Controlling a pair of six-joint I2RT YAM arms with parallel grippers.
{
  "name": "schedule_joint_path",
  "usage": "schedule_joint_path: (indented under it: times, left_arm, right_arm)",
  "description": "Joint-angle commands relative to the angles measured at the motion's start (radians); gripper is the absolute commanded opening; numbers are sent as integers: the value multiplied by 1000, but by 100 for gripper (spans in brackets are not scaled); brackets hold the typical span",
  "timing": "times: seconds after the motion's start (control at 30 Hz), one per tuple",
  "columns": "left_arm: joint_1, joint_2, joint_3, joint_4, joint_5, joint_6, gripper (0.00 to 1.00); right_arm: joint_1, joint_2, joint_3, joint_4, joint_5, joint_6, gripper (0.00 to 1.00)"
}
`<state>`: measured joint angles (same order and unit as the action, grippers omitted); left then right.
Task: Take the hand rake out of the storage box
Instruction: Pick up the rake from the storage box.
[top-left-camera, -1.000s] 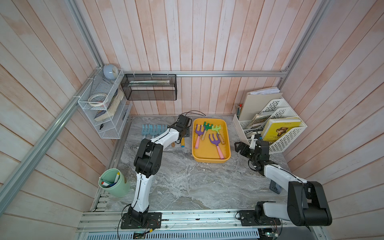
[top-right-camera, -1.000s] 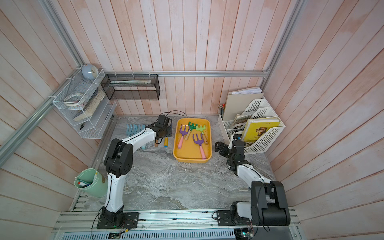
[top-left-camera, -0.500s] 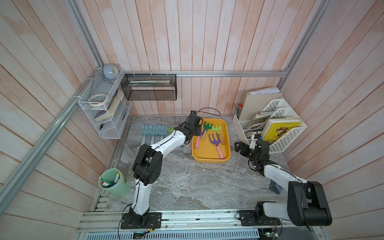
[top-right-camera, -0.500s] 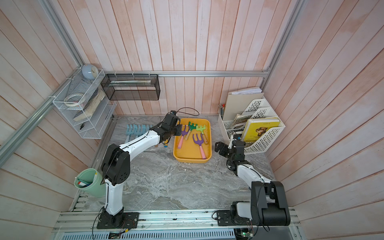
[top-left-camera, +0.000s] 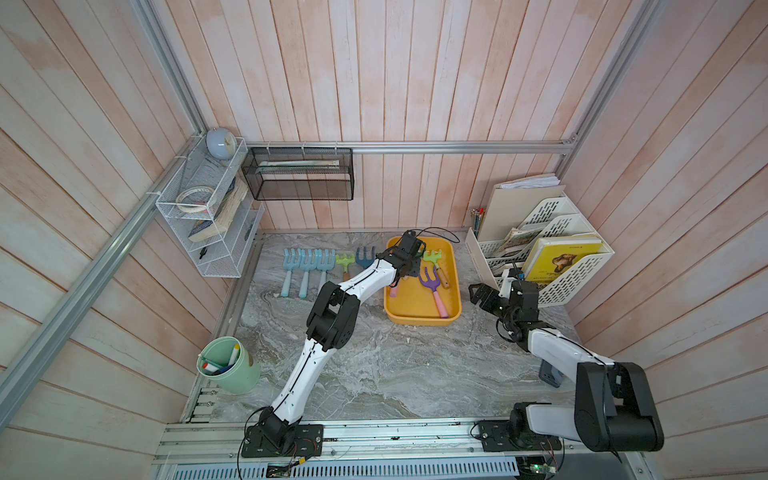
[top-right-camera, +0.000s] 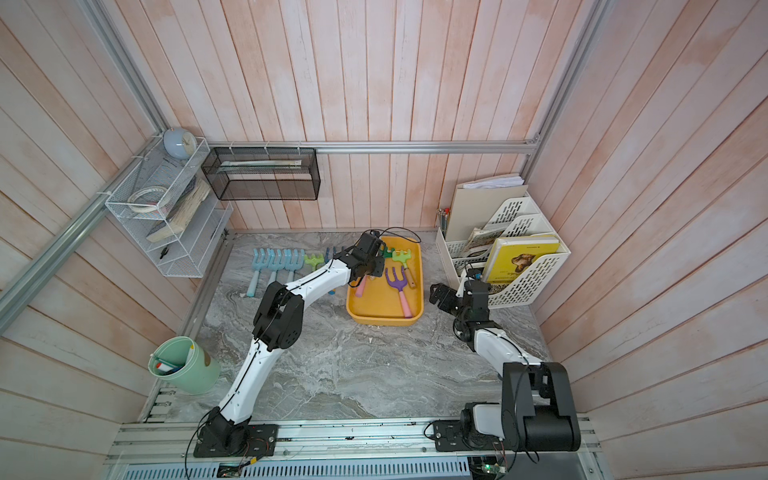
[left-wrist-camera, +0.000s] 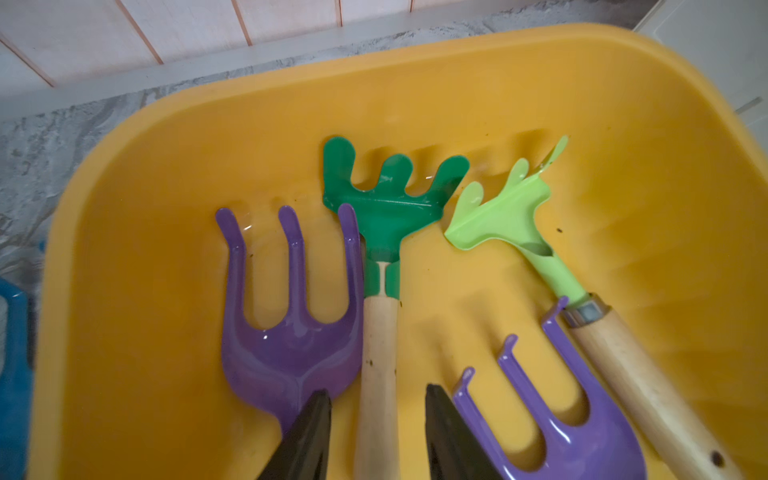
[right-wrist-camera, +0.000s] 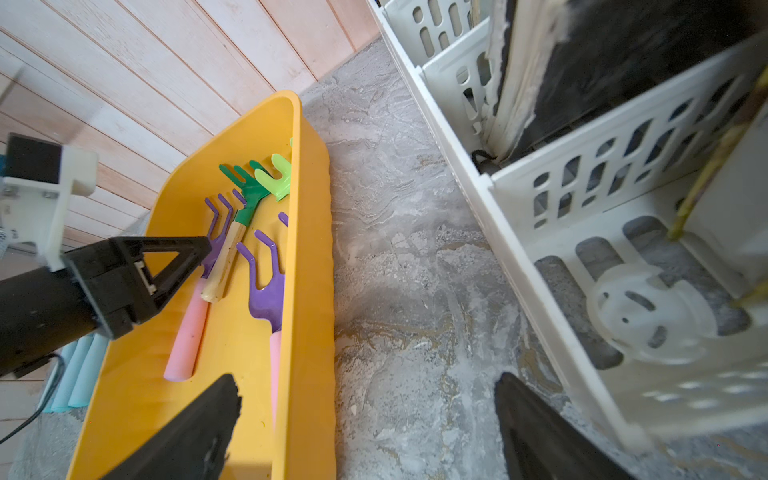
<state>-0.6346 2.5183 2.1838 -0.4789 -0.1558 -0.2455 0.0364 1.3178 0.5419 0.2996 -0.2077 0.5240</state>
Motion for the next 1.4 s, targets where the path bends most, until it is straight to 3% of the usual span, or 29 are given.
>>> schedule_joint_path:
  times: [0.0, 0.23, 0.4, 0.93, 1.37]
  left_arm:
    - [4, 50, 89, -36, 13, 32, 42]
    - [19, 160, 221, -58, 24, 35, 40]
    - [25, 184, 228, -62, 29, 30, 37]
    - [23, 177, 196, -114, 87, 42, 22]
    - [-7, 24, 27, -97, 86, 43, 8]
  right_arm:
    - [-4, -2, -10, 17, -4, 8, 98]
    - [-4, 1, -11, 19, -4, 7, 98]
    - [-4, 4, -9, 17, -2, 7, 98]
    - [-4, 12, -7, 22, -6, 8, 98]
    - [-4, 4, -14, 29, -10, 11, 98]
